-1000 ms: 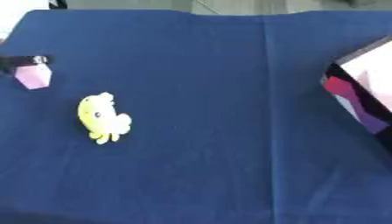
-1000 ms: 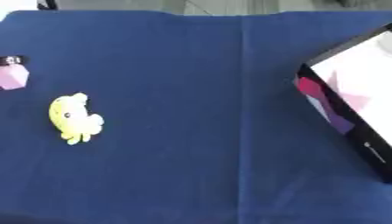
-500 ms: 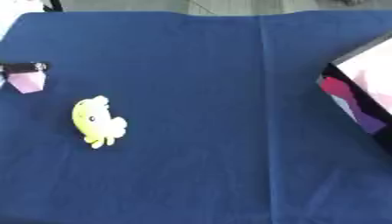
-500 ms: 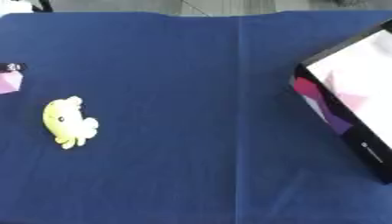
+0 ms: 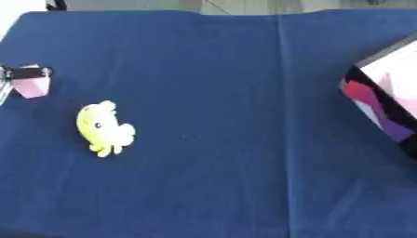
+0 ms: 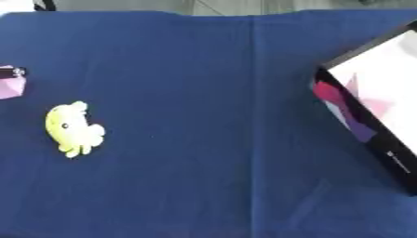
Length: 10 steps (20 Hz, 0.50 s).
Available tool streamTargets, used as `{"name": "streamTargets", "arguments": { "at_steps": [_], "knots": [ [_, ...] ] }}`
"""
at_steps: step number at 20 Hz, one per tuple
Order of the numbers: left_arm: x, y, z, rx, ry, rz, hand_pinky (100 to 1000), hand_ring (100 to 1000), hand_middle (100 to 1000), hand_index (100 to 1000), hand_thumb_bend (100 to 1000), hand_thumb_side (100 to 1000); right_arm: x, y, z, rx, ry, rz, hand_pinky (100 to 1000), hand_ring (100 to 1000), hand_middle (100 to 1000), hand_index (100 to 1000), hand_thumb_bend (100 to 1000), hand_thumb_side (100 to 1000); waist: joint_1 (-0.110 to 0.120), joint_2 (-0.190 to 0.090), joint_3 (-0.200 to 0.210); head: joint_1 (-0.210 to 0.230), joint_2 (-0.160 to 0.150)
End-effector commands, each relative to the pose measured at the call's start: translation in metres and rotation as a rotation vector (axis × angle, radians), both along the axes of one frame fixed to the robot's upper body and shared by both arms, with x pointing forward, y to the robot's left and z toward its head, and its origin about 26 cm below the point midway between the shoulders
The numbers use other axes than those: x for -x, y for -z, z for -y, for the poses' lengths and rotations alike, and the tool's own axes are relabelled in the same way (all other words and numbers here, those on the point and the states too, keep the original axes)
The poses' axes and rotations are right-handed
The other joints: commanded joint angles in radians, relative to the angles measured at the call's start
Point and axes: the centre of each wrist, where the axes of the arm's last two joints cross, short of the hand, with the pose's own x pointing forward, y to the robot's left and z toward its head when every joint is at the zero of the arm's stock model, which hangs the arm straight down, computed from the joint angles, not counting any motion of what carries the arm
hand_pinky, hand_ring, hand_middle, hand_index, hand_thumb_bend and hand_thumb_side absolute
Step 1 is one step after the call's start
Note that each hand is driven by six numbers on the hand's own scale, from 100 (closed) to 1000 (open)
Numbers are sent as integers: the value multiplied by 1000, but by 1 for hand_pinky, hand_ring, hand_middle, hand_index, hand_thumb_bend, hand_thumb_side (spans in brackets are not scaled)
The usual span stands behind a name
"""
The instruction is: Pick up the objects with one hand, pass them to the other hand, and then place them into the box on the other side of the table.
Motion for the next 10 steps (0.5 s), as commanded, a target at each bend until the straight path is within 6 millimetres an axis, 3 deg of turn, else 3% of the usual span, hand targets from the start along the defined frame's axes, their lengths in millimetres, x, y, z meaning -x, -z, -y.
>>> {"name": "streamTargets", "arguments": {
  "at_steps": [1, 3, 10],
  "knots": [
    [0, -15, -1, -26, 9, 14, 923, 929, 828, 821, 532, 519, 4, -8, 0, -33, 276, 23, 692, 808, 777, 816, 175, 235, 1, -23, 1, 3, -4],
    [-1, -15, 0, -43, 30, -3, 919, 928, 822, 809, 537, 496, 4, -6, 0, -34, 277, 17, 692, 808, 776, 814, 173, 236, 2, -26, 2, 5, -1],
    [-3, -17, 1, -68, 43, -44, 915, 925, 820, 790, 378, 335, 4, -5, 0, -36, 281, 15, 690, 804, 775, 814, 172, 241, 3, -31, 3, 4, 2]
  ]
}}
